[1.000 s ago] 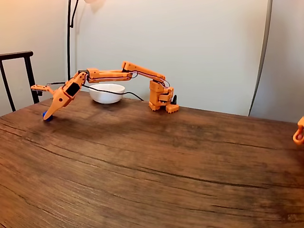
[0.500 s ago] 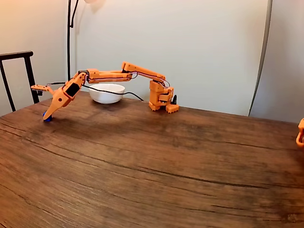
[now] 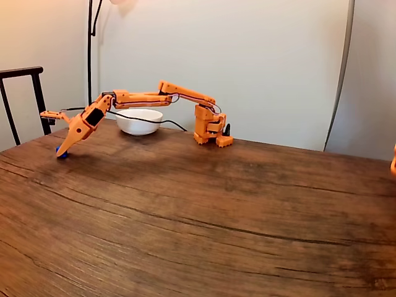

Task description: Grasp the cube and drop it in the bowl

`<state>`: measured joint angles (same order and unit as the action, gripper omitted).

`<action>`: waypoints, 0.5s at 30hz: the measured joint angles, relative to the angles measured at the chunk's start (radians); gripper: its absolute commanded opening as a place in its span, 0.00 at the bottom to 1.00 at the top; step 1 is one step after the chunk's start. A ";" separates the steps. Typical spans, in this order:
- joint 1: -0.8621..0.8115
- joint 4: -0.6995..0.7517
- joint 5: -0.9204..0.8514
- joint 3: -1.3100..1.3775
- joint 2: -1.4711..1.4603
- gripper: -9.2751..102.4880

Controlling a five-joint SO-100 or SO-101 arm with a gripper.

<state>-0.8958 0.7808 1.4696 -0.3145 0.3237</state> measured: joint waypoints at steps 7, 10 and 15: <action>0.002 0.239 0.078 0.253 -0.009 0.12; 0.002 0.351 0.104 0.374 -0.009 0.12; 0.003 0.500 0.126 0.497 -0.008 0.12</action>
<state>-0.8928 1.2809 1.5953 0.1825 0.3160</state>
